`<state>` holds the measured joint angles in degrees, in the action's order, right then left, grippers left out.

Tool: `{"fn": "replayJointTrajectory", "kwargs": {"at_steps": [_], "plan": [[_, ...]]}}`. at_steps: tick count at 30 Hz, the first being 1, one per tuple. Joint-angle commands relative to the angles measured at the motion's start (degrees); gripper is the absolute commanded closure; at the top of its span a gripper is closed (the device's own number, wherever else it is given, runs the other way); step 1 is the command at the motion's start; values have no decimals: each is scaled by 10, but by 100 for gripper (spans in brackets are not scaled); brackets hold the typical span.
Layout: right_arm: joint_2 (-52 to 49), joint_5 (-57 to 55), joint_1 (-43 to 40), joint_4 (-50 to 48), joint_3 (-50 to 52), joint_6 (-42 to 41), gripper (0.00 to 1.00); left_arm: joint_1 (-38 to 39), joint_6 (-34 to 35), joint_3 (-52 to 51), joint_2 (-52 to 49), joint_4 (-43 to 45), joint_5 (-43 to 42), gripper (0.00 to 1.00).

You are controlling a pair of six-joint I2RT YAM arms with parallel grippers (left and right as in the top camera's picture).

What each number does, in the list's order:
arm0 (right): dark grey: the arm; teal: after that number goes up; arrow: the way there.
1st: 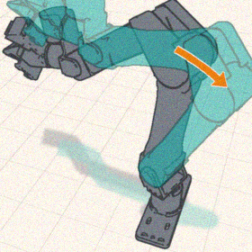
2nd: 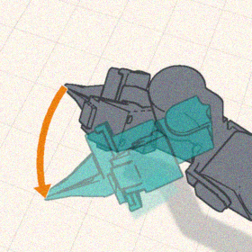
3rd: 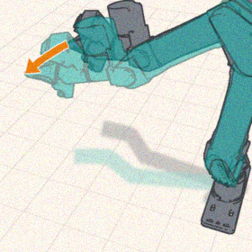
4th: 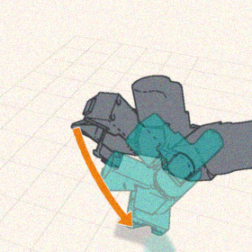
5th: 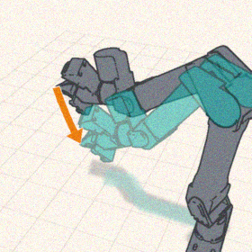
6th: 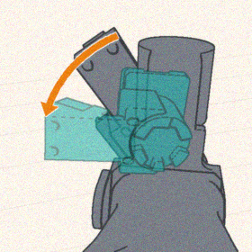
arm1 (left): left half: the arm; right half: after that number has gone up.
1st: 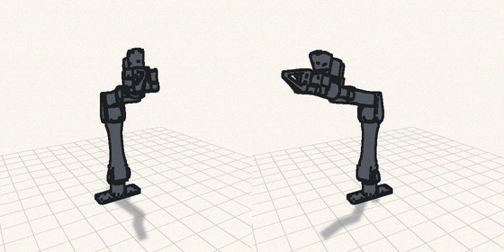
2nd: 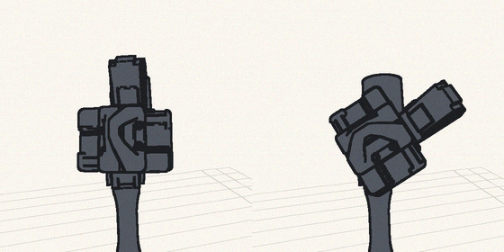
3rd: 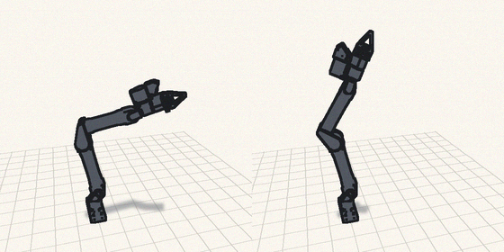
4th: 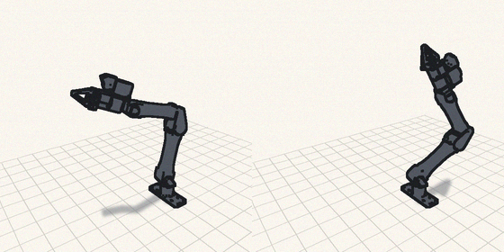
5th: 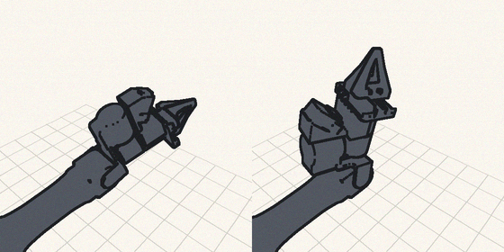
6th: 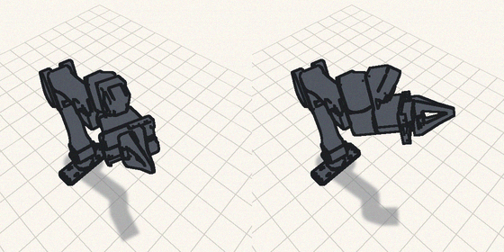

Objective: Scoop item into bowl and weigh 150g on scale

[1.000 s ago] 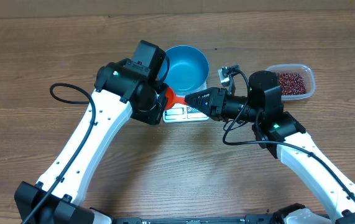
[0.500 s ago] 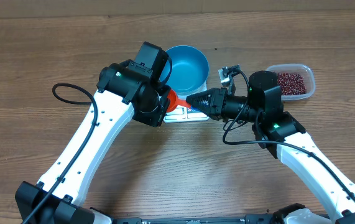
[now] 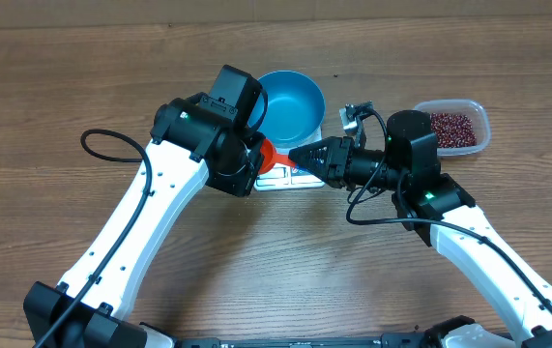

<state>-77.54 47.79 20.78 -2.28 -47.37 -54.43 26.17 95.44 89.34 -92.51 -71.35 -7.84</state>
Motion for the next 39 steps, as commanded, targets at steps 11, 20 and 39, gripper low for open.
{"fn": "replayJointTrajectory", "kwargs": {"at_steps": [11,20,39], "plan": [[0,2,2,-2,-11,-11,81,2,-5,-2,-4,-2,16,96],[0,3,2,-2,-11,-13,93,2,-5,-2,-4,-2,16,56],[9,5,-46,104,-11,56,96,-27,-297,40,-3,50,19,39]]}}
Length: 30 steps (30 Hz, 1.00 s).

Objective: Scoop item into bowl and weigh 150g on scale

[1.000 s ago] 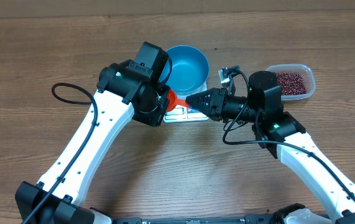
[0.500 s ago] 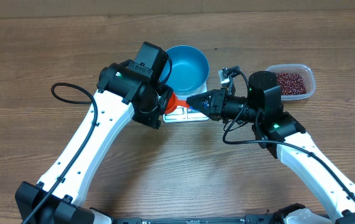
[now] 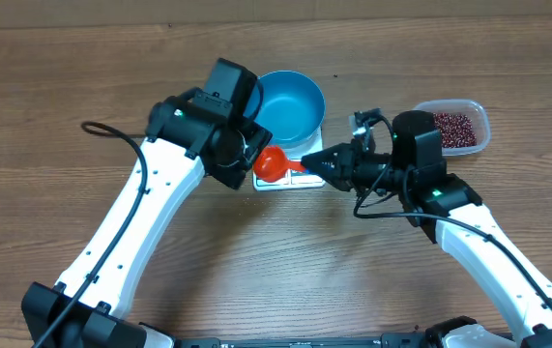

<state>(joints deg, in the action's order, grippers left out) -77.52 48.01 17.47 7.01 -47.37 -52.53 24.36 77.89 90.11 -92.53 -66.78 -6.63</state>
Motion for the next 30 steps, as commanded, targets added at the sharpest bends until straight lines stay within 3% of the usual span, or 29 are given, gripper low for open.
{"fn": "replayJointTrajectory", "kwargs": {"at_steps": [1,8,16,22,28,30], "plan": [[14,2,-18,23,-11,48,96,-11,-151,44,-3,5,7,40],[73,0,-67,119,-11,122,96,-16,-309,134,-3,5,7,52],[160,-35,-135,271,-25,224,96,-16,-421,184,-2,-1,-50,50],[178,-139,-163,463,-117,324,96,-16,-476,185,-2,-1,-118,49],[178,-256,-169,589,-237,362,96,-14,-501,185,-2,-12,-142,44],[178,-287,-169,608,-267,365,96,-14,-512,185,-3,-26,-142,50]]}}
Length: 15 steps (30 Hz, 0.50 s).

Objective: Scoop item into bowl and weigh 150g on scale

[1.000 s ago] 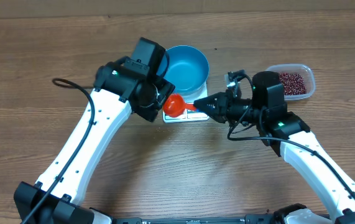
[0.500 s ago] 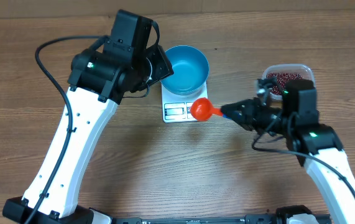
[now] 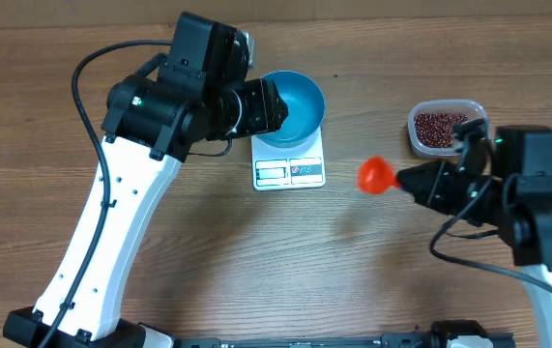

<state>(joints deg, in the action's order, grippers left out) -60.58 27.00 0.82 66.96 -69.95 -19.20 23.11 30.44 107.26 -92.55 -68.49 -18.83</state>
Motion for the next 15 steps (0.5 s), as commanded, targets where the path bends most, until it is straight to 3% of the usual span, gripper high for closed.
{"fn": "replayJointTrajectory", "kwargs": {"at_steps": [1,8,15], "plan": [[9,-88,-3,14,-51,32,96,0,-40,12,-2,-16,-20,52],[8,-104,-3,42,-64,32,96,27,-87,12,4,-60,-15,61],[9,-105,-3,82,-64,45,96,101,-85,12,44,-101,78,63]]}}
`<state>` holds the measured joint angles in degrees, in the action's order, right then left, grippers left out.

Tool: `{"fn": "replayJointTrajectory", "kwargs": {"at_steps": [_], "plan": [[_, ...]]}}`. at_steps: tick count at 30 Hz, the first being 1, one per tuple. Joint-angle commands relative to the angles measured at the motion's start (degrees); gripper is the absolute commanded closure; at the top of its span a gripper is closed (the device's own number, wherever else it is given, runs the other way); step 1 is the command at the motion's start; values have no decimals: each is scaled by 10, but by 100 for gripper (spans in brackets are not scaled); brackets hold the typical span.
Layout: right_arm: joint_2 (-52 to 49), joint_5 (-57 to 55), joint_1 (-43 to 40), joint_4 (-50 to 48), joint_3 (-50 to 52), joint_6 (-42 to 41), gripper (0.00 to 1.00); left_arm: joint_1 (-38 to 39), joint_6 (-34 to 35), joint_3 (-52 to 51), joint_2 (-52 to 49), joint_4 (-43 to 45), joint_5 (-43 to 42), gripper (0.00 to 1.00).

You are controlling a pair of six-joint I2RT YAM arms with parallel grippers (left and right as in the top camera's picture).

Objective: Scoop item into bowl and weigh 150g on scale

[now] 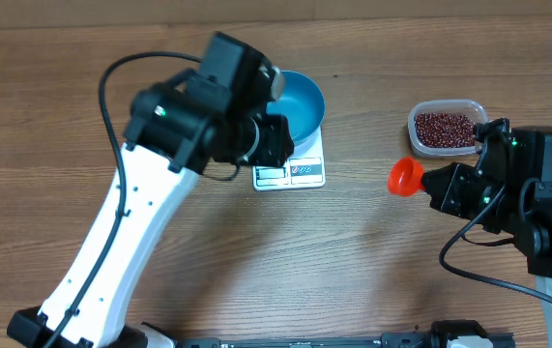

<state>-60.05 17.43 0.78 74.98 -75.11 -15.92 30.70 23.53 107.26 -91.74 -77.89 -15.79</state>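
A blue bowl (303, 104) stands empty on a white scale (295, 171) at the back centre. My left gripper (277, 137) is a dark mass at the bowl's lower-left rim; its fingers are hidden under the wrist. To the right, my right gripper (432, 181) is shut on the handle of a red scoop (405, 177), whose cup points left above the table. A clear tub of red beans (447, 128) sits just behind the scoop.
The brown wooden table (256, 261) lies under everything. The left arm's white link (121, 232) runs diagonally across the left half. A black cable (469, 261) loops beside the right arm.
The right gripper and the red scoop have shifted a little further right, closer to the bean tub. The left wrist has turned and now covers the bowl's lower-left rim and the scale's corner.
Both grippers first met at the red scoop over the scale's front edge, and were still there 1.5 s ago. Then the right gripper alone held the scoop to the right of the scale, with the left at the bowl. Now the scoop is beside the tub.
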Motion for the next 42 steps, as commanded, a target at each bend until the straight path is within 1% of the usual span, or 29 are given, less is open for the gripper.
{"fn": "replayJointTrajectory", "kwargs": {"at_steps": [1,5,7,8,10,11,18,22,25,28,30,34,37,42], "plan": [[3,-9,-2,5,-12,12,96,43,-9,12,43,-16,76,63],[3,-9,-2,8,-12,12,96,99,30,6,52,-30,164,65],[3,-9,-2,8,-12,12,96,120,43,-10,51,-14,183,68],[3,-9,-2,8,-12,12,96,129,44,-24,51,3,186,74],[3,-9,-2,8,-12,12,96,143,44,-59,50,40,190,92],[3,-9,-2,7,-12,11,96,147,44,-79,50,59,191,95],[3,-9,-2,8,-12,10,96,144,43,-257,49,227,198,96],[3,-9,-2,7,-12,10,96,135,32,-341,49,320,241,96],[3,-9,-2,7,-12,10,96,135,-26,-405,49,414,267,96],[3,-9,-2,6,-12,10,96,134,-96,-460,48,504,269,96],[3,-9,-2,6,-12,10,96,128,-122,-480,43,539,269,96],[3,-10,-2,5,-12,10,96,101,-153,-482,15,560,260,96],[3,-15,-2,2,-12,10,96,82,-195,-482,-12,588,234,96],[3,-16,-2,0,-12,10,96,76,-236,-482,-58,634,213,96]]}}
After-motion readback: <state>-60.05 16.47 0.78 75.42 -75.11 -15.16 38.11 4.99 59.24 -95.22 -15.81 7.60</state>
